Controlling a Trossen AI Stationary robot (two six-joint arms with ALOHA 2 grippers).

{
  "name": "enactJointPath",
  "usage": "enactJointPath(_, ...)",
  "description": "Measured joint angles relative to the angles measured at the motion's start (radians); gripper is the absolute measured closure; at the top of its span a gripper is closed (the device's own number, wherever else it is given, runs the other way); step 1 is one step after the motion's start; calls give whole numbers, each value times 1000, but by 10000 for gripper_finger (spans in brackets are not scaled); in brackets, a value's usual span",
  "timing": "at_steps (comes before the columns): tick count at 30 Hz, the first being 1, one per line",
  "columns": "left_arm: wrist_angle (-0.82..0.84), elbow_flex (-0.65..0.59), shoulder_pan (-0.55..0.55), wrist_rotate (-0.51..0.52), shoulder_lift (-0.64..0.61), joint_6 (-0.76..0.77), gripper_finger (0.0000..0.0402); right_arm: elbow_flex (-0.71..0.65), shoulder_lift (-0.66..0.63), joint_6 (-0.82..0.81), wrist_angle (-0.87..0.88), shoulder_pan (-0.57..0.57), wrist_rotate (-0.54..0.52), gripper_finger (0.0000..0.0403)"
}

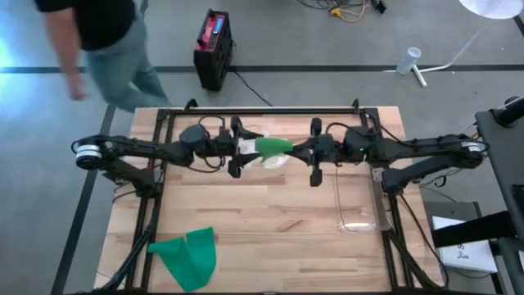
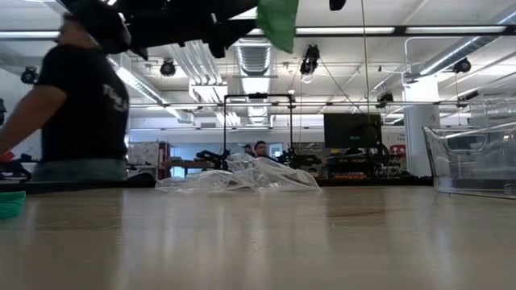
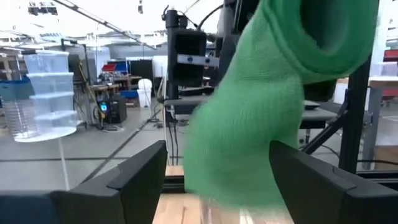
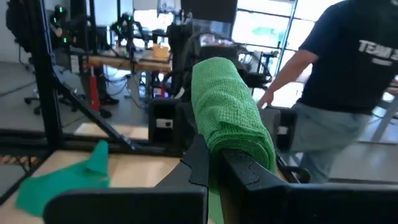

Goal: Roll bandage
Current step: Roll the green bandage

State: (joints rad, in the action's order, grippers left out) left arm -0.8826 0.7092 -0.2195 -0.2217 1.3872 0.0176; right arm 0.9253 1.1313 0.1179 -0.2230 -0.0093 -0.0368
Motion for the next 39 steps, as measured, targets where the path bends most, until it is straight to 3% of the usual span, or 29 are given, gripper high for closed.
enactJointPath(10,95,50,0,-4,35,-37,144,0,9,21,10,-5,-25,400)
enactJointPath(17,343,38,1,159,-93,-146,149,0,-6,39,27,-5,-12,400)
enactJointPath(26,341,12,4,30,-123,-141,127,0,-3,36,61,-5,-10,400)
enactJointPath(32,342,-23,13,32,-91,-137,118,0,-3,3,77,-5,-19,400)
enactJointPath(36,339,-46,16,124,-83,-162,121,0,-3,6,105,-5,-54,400)
enactJointPath(39,353,-61,16,133,-88,-192,127,0,-3,5,127,-8,-69,400)
